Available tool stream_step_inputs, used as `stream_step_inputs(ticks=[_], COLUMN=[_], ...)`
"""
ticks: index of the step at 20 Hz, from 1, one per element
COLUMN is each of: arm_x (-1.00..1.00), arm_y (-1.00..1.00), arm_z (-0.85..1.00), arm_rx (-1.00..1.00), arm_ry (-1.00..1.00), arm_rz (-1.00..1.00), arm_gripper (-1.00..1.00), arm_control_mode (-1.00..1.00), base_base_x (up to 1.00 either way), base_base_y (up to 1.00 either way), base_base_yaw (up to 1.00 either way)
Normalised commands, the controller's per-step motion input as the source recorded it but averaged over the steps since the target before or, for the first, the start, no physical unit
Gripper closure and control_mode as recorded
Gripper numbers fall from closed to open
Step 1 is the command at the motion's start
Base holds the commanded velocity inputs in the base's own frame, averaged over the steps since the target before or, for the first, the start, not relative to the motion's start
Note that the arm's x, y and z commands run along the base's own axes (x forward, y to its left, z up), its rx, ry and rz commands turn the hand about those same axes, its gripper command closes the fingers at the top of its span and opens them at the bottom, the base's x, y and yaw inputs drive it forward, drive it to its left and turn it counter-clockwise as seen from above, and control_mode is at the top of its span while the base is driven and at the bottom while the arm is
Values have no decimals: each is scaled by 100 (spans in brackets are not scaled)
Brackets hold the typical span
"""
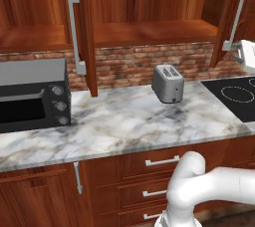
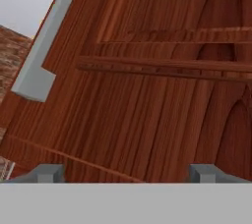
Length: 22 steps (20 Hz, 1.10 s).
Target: Close all open cabinet doors.
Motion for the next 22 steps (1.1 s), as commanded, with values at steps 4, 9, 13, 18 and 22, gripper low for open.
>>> stream_step_inputs(ticks=[4,9,13,18,22], arm_x=[40,47,47,40,45], arm_y=[60,58,63,71,77], arm_z=[32,26,12,4,1], arm_rx=[-7,-6,-6,-7,-7], arm_ry=[-2,0,0,0,0], arm_rz=[0,0,-5,-19,-24], arm_gripper=[-100,-100,-100,-100,-100], arm_control_mode=[-100,-100,-100,-100,-100], base_base_x=[0,0,0,0,0], base_base_y=[0,0,0,0,0], base_base_yaw=[0,0,0,0,0])
